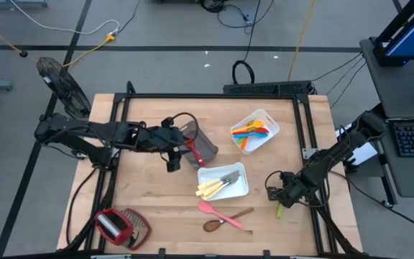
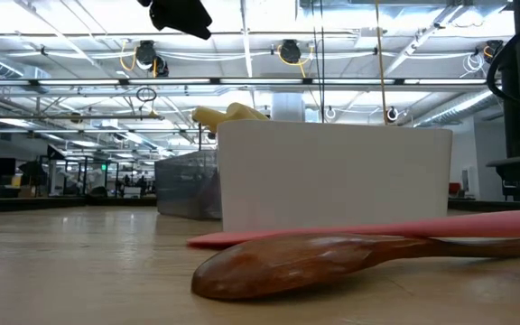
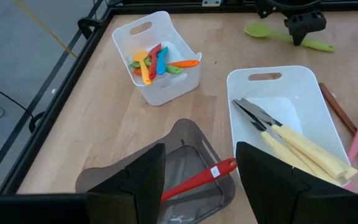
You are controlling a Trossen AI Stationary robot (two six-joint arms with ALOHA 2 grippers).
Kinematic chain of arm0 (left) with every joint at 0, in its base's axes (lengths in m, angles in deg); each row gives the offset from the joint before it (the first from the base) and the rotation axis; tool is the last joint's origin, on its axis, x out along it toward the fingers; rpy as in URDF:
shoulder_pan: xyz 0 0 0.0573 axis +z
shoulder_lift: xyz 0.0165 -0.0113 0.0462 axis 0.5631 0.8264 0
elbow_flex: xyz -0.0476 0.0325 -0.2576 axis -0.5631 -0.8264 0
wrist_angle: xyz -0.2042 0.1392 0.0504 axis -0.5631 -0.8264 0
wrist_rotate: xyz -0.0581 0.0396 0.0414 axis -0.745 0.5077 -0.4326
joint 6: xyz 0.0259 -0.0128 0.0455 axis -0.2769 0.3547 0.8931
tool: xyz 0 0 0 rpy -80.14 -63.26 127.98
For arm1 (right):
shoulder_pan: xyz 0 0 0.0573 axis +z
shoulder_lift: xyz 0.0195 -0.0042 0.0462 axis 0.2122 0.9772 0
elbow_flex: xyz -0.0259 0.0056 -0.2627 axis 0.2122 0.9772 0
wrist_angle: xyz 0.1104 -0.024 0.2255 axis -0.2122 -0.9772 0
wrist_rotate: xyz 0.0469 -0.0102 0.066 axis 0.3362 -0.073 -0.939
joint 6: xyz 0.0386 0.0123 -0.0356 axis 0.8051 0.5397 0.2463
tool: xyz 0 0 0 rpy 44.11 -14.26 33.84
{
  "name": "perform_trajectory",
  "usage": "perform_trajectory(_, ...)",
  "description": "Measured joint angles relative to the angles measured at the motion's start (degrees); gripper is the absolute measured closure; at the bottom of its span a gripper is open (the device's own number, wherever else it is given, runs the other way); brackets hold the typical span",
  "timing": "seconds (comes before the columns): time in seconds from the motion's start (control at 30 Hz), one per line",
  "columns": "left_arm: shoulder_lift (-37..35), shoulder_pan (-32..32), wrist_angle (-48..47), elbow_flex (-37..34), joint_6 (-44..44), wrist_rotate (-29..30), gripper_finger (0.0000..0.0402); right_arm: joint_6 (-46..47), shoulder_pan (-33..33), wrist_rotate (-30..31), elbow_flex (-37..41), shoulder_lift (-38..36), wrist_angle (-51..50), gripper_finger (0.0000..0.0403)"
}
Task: Pick & Place Kitchen Items
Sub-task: Put the green serving spoon into the black bin
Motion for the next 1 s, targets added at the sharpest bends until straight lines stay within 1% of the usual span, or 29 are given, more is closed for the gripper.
perform_trajectory(0.07,0.0,0.3,0.0,0.0,0.0,0.0,0.0199,-0.1,0.0,0.9,0.0,0.0,0.0,0.0357)
perform_trajectory(0.17,0.0,0.6,0.0,0.0,0.0,0.0,0.0199,-1.3,0.0,1.3,0.0,0.0,0.2,0.0365)
perform_trajectory(0.53,0.0,0.6,0.0,0.0,0.2,0.0,0.0199,-9.3,-0.1,1.4,-0.4,-0.6,3.3,0.0368)
perform_trajectory(0.9,0.0,0.6,0.0,0.0,0.5,-0.1,0.0199,-20.0,-0.1,1.6,-2.7,-5.2,3.5,0.037)
perform_trajectory(1.0,0.0,0.6,0.0,0.0,0.4,-0.1,0.0199,-22.3,-0.1,2.8,-3.9,-6.5,3.2,0.037)
